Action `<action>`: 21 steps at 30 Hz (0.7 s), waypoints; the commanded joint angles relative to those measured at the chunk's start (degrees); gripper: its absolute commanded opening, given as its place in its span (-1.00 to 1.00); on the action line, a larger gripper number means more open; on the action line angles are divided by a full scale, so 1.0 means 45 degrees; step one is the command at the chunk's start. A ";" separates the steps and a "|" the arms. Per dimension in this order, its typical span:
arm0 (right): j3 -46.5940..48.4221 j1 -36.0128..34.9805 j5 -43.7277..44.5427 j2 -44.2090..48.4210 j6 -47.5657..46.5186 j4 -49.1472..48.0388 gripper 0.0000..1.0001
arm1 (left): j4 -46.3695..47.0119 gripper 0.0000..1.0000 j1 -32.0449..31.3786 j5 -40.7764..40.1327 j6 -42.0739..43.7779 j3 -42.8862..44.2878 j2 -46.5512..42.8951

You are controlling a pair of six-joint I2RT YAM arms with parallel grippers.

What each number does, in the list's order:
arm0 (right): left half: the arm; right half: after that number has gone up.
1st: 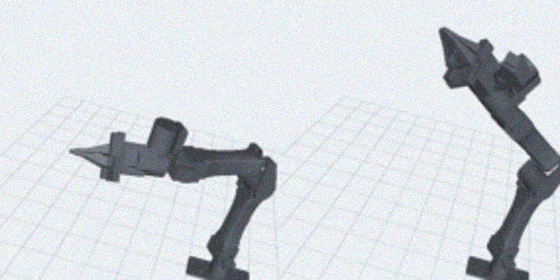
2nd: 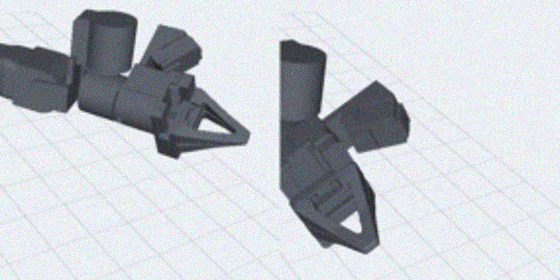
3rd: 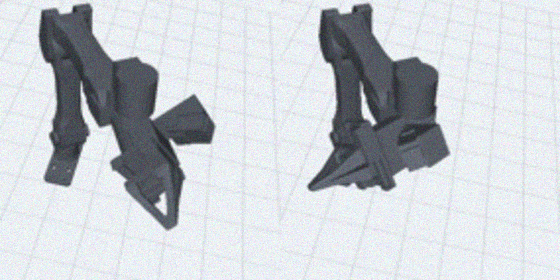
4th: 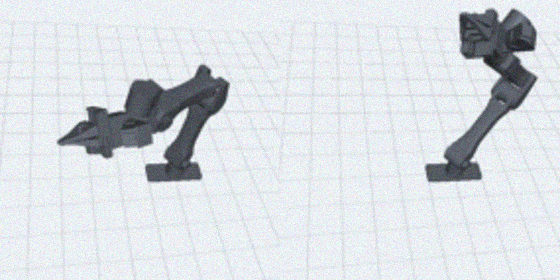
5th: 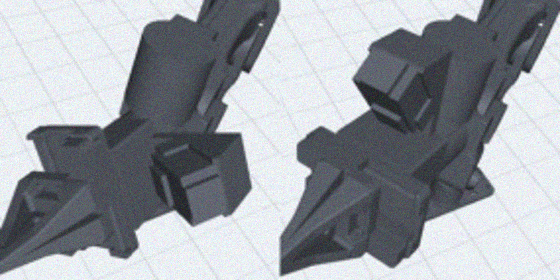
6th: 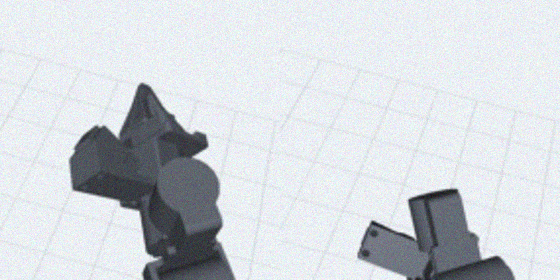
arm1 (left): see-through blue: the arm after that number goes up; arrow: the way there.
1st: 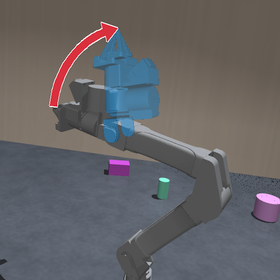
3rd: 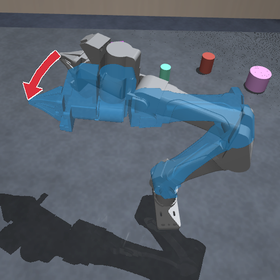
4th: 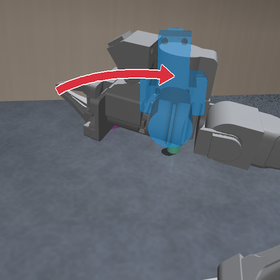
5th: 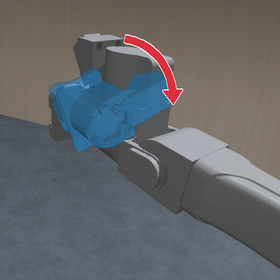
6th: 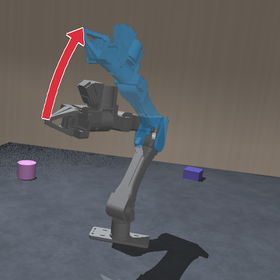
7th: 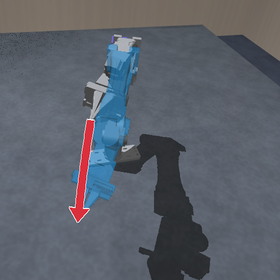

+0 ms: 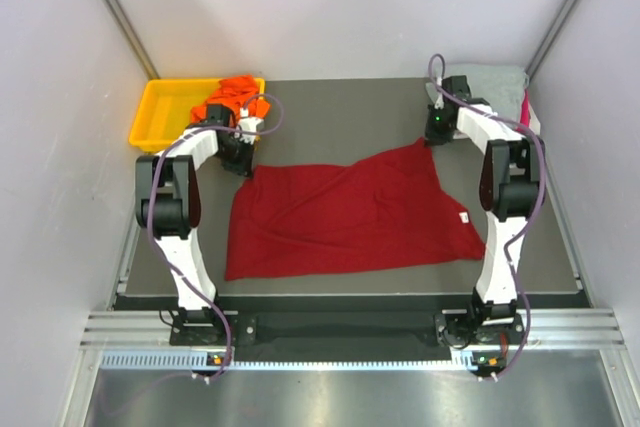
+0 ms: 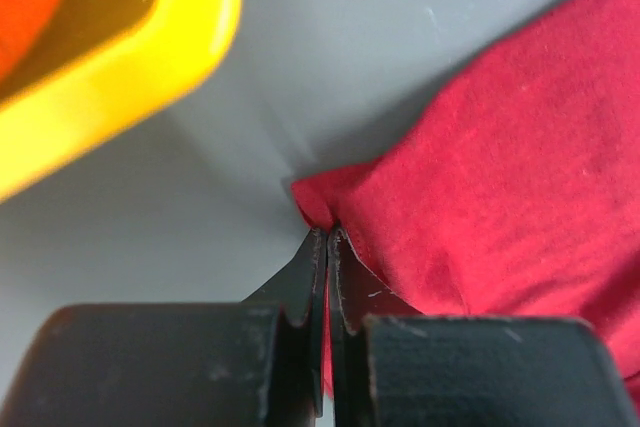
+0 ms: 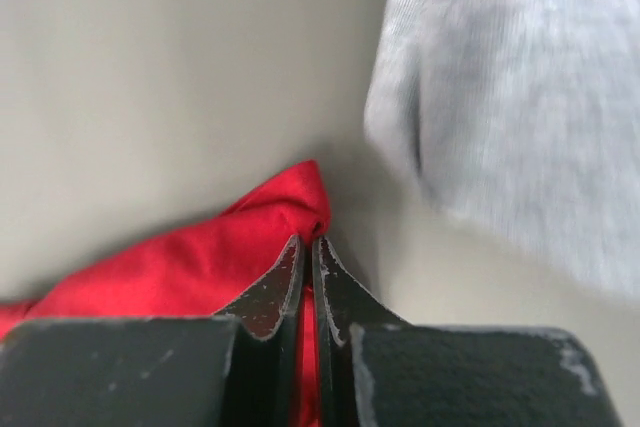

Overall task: Fold and stack the t-shirts
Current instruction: Fold the tshirt

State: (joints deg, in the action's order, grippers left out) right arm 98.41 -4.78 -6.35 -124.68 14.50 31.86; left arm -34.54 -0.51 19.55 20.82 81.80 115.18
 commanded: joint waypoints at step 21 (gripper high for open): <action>-1.0208 -0.0560 0.0080 1.1884 0.0000 -0.0090 -1.00 | -0.0350 -1.00 0.0544 -0.1589 0.3126 -0.4602 -0.6570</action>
State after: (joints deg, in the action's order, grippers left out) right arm 53.95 -6.92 -8.97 -75.79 13.96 28.03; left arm -34.39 1.67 14.44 31.11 62.13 88.25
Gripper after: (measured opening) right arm 0.011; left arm 0.011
